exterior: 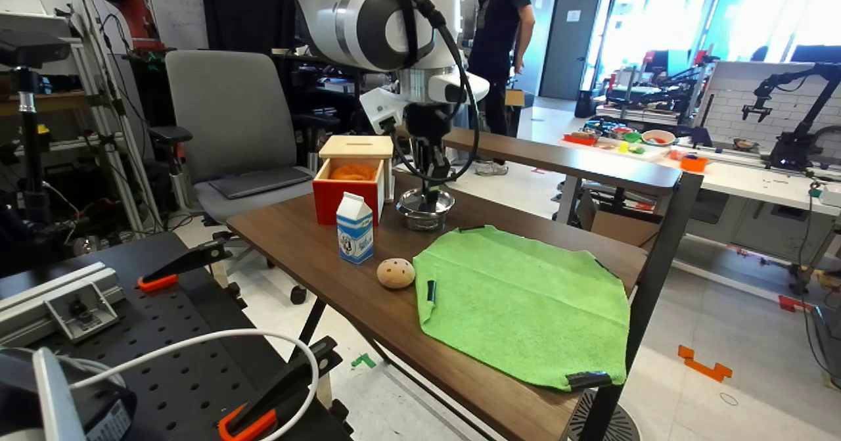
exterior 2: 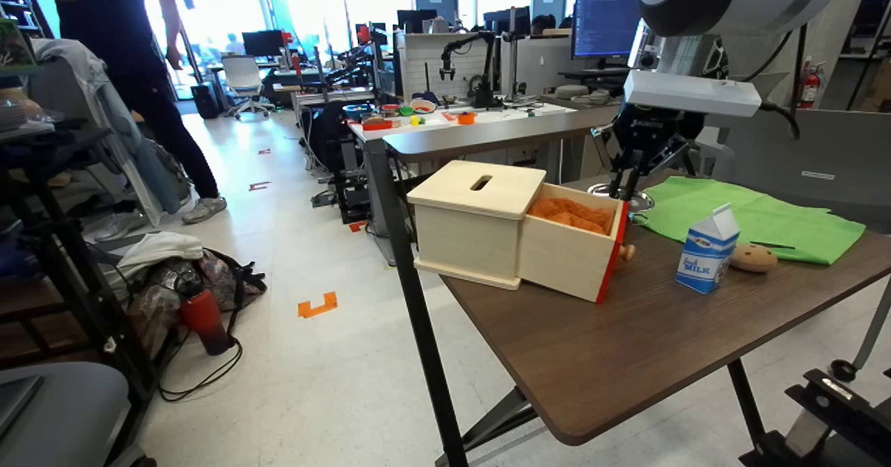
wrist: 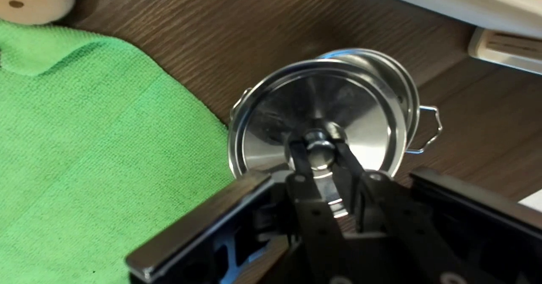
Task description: Pick up the lid from the cloth and put it on the pot
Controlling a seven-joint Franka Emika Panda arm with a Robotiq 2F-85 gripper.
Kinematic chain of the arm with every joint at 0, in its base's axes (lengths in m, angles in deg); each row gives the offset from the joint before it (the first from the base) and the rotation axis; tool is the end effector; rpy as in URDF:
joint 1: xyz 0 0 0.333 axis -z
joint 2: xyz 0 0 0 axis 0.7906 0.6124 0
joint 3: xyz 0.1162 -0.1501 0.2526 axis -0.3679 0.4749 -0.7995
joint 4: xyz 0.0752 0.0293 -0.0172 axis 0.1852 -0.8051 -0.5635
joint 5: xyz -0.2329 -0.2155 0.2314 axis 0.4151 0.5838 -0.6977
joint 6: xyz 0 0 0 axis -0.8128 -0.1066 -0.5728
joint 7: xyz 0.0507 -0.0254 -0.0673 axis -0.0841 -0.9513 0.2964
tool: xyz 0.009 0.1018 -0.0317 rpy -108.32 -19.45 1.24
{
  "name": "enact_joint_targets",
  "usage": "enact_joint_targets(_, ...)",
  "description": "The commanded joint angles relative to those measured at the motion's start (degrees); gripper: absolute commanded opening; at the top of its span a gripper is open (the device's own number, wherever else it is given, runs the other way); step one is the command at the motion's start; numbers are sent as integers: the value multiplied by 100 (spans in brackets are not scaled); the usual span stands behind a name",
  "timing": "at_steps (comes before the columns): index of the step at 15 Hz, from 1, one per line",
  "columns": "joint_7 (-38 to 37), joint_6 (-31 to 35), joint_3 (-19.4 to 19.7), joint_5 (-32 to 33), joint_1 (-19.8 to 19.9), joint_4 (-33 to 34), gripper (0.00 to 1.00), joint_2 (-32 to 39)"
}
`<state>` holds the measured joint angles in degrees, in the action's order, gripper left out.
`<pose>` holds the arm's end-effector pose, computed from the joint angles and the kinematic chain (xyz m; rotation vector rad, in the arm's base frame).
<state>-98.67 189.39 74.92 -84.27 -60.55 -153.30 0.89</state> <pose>0.6522 0.0346 0.1772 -2.9742 0.7564 -0.2069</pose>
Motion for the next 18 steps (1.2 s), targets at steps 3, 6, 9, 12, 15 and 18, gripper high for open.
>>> enact_joint_targets(3, -231, 215, 150, 247, -221, 43, 5, 125)
enact_joint_targets(6, -249, 172, 142, 245, -265, 76, 5, 152)
enact_joint_targets(9, -279, 171, 153, 250, -308, 113, 5, 214)
enact_joint_targets(12, -316, 179, 174, 260, -349, 159, 5, 275)
enact_joint_targets(15, -354, 142, 184, 250, -371, 254, 5, 326)
enact_joint_targets(18, -390, 100, 184, 237, -374, 370, 5, 375)
